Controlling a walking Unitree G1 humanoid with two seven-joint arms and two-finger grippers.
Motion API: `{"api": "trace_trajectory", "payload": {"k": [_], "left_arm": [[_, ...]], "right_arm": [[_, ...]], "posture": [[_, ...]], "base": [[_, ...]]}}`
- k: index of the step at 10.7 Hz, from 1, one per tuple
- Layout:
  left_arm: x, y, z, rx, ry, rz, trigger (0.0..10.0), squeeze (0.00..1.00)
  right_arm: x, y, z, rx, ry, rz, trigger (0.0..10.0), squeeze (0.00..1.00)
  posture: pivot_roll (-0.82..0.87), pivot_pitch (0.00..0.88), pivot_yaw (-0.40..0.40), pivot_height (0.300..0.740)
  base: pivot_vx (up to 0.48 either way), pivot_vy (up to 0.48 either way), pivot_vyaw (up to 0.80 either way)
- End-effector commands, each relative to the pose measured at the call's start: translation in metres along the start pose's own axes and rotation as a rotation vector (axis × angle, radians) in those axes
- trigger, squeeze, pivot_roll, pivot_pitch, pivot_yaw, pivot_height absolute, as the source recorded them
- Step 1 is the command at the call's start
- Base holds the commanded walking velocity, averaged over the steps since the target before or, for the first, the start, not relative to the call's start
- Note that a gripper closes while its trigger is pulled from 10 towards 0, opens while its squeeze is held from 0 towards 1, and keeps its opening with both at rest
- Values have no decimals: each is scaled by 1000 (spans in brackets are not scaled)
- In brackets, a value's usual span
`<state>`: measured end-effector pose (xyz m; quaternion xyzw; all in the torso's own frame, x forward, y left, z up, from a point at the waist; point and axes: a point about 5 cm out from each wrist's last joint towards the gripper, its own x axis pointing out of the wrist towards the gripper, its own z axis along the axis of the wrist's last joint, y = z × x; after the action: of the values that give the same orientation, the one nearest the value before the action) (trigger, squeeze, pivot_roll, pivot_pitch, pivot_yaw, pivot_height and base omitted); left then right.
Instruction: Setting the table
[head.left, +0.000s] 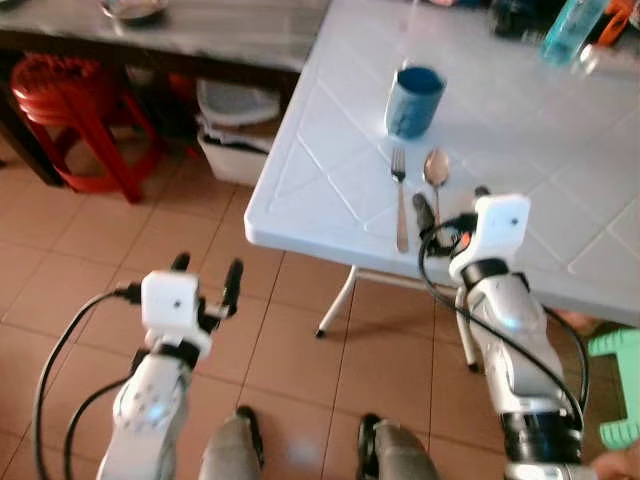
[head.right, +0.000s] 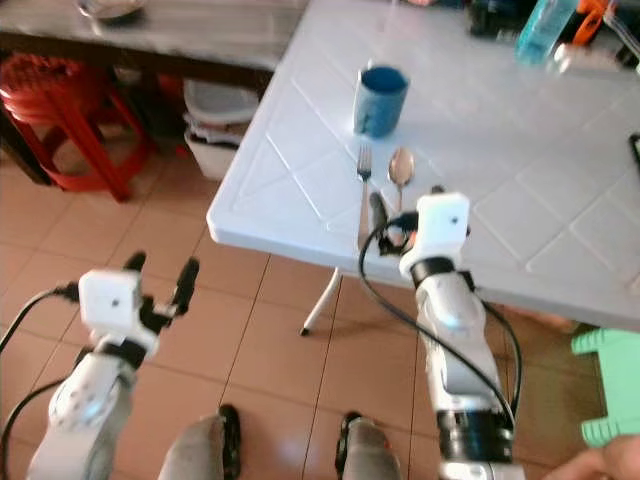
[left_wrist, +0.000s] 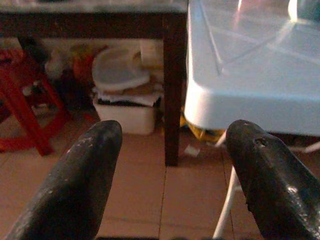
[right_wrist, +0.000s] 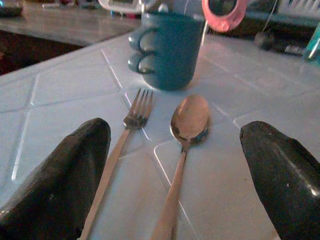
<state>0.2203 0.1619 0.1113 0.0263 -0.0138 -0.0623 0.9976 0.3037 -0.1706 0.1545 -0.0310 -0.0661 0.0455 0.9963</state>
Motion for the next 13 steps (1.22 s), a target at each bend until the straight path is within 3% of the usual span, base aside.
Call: {"api": "trace_trajectory", "payload": {"k": [1,3,5,13], "left_arm": [[-7,1,3,9,12,-9,10000,0],[-17,2,3,18,42,-23,10000,0],[-18,3,6,19,52,-28,10000,0],[-15,3,7,13,64,-35,10000,0]], "right_arm": [[5,-4,2,13,21,-3,10000,0],[21,-3,15,8,29,30,10000,0],[31,3,24,11,49,62,10000,0],[30,37,43,37,79,204,10000,0]], "posture": [[56,328,8,740],[71,348,18,740],[71,356,25,740],[62,353,17,740]], "base": [[0,0,0],[0,0,0],[0,0,0],[0,0,0]]}}
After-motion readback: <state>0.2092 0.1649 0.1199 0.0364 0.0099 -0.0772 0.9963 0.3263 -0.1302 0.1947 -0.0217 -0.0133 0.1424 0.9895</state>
